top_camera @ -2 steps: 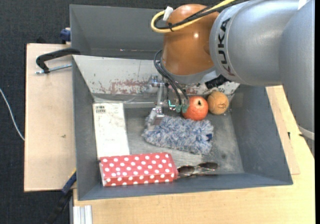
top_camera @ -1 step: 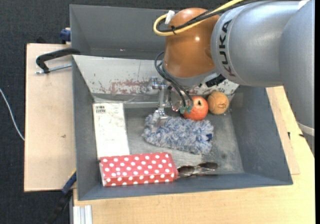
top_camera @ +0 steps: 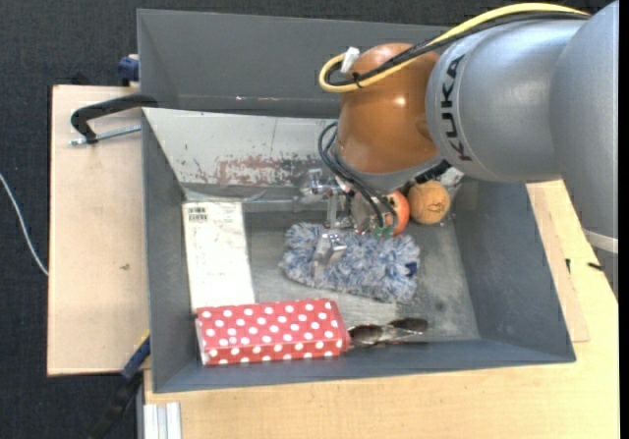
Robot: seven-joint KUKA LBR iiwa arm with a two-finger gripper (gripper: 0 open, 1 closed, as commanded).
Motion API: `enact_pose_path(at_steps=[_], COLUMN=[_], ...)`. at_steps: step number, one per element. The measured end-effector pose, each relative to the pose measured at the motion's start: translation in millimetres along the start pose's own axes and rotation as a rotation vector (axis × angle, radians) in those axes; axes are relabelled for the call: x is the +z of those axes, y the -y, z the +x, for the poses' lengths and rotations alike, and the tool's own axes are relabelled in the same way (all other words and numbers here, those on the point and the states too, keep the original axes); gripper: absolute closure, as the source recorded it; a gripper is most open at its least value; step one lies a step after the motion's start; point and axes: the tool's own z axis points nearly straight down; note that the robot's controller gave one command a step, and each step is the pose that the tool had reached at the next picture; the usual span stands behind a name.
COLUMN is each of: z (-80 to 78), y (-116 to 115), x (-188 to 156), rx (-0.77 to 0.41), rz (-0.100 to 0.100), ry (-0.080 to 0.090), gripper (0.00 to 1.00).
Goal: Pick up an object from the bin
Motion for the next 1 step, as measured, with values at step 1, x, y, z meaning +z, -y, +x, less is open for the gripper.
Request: enact_pose_path(at_steps=[1], z=[14.6], y=[-1.7], x=[44.4], rx=[-0.069], rz=[-0.002], ry=[0.005], gripper=[1.00])
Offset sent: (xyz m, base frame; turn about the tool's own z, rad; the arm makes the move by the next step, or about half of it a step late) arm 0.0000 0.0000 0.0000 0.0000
